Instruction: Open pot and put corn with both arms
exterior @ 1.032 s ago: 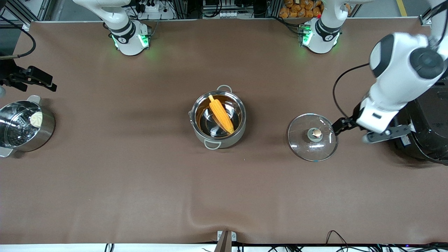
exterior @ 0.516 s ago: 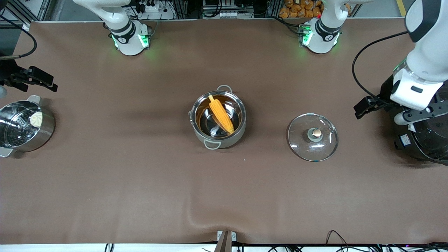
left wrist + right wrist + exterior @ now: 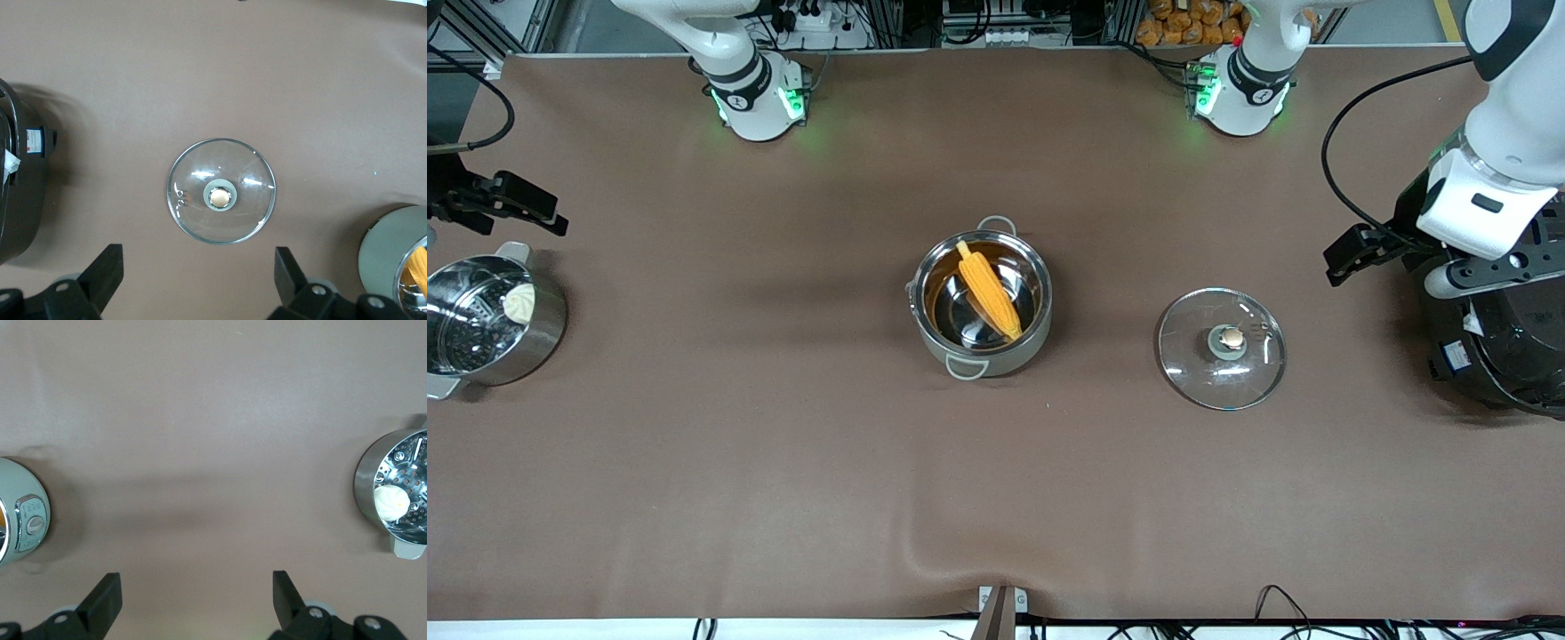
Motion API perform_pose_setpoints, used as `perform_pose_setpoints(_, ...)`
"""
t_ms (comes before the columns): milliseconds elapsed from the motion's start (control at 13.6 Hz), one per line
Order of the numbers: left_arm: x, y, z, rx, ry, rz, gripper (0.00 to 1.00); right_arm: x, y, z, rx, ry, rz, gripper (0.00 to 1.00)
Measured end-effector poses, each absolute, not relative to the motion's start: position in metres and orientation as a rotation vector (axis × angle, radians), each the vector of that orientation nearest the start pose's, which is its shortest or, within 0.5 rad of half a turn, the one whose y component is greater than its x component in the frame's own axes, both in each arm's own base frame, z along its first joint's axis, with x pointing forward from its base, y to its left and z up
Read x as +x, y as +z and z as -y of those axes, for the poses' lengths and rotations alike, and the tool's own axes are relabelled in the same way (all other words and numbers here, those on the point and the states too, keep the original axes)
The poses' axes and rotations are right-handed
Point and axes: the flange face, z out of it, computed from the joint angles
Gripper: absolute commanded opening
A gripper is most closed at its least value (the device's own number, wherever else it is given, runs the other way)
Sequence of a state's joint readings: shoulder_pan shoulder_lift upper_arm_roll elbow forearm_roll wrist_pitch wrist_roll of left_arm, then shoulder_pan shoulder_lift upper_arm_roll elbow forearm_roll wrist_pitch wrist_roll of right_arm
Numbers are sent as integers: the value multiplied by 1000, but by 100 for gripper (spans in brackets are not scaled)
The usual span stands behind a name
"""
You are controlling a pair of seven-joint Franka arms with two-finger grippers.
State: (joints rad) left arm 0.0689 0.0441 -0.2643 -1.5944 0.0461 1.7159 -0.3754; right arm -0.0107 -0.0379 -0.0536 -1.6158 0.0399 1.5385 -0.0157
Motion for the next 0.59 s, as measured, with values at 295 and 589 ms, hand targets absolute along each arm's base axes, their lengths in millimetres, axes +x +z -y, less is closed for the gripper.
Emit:
perform_pose_setpoints(295,570,606,102,-3115,-133,279,100,538,621,29,-3096,58,-69,100)
perform_pose_setpoints(589,568,612,95,-3115,-141,233,100,538,620,30,-3098,58,-70,100)
